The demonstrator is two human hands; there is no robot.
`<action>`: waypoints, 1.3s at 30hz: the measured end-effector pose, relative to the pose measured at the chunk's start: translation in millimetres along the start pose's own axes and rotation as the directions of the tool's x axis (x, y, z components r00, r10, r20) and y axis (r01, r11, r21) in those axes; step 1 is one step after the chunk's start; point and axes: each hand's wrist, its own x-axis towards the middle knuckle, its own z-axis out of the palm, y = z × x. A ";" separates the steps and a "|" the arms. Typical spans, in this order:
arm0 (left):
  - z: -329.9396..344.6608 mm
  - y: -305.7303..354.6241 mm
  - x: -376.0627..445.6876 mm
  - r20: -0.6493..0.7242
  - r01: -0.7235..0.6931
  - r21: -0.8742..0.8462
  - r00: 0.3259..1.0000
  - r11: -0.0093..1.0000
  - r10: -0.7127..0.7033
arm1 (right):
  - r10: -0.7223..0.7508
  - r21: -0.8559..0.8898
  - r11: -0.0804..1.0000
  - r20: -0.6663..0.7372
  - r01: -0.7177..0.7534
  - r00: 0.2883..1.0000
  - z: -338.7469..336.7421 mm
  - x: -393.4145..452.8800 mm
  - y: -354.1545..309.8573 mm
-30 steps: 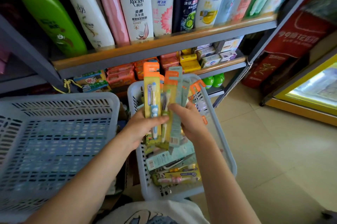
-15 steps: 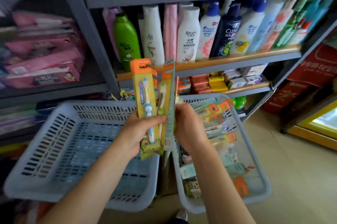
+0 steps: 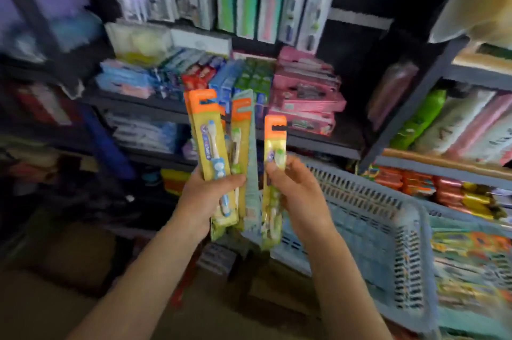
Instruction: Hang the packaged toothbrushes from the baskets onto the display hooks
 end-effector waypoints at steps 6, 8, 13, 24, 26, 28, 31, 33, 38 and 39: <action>-93.6 30.0 10.2 -0.087 -0.039 -0.029 0.996 0.999 0.036 | -0.011 -0.075 0.997 0.187 0.026 0.982 108.0 14.1 -12.7; -106.4 37.3 15.9 -0.074 -0.021 -0.035 0.997 0.999 0.018 | -0.023 -0.065 0.997 0.215 0.038 0.976 126.1 25.2 -10.7; -126.6 61.4 40.4 -0.060 -0.050 -0.035 0.997 0.998 0.048 | -0.050 -0.006 0.999 0.268 0.053 0.962 158.4 64.6 -14.7; -130.0 115.0 115.0 -0.270 -0.107 0.038 0.956 0.993 0.114 | -0.074 0.142 0.990 0.369 0.022 0.927 178.1 161.7 -31.0; -130.7 117.9 125.0 -0.268 -0.110 0.047 0.956 0.993 0.118 | -0.061 0.165 0.986 0.392 -0.004 0.918 176.5 169.9 -37.7; -131.6 123.7 133.5 -0.253 -0.121 0.045 0.959 0.992 0.128 | -0.073 0.170 0.985 0.412 0.003 0.908 176.4 177.0 -47.0; -139.5 140.5 145.9 -0.207 -0.171 0.053 0.962 0.984 0.178 | -0.113 0.165 0.985 0.389 0.052 0.914 186.0 189.0 -59.1; -152.1 156.6 152.4 -0.160 -0.207 0.053 0.964 0.977 0.212 | -0.151 0.204 0.975 0.343 0.083 0.927 199.3 195.7 -67.7; -200.3 204.7 161.4 -0.147 -0.305 0.093 0.937 0.948 0.316 | -0.232 0.142 0.969 0.263 0.200 0.937 262.1 205.5 -93.9; -216.0 216.2 163.6 -0.137 -0.341 0.100 0.926 0.935 0.352 | -0.232 0.084 0.972 0.254 0.218 0.939 281.4 208.1 -101.4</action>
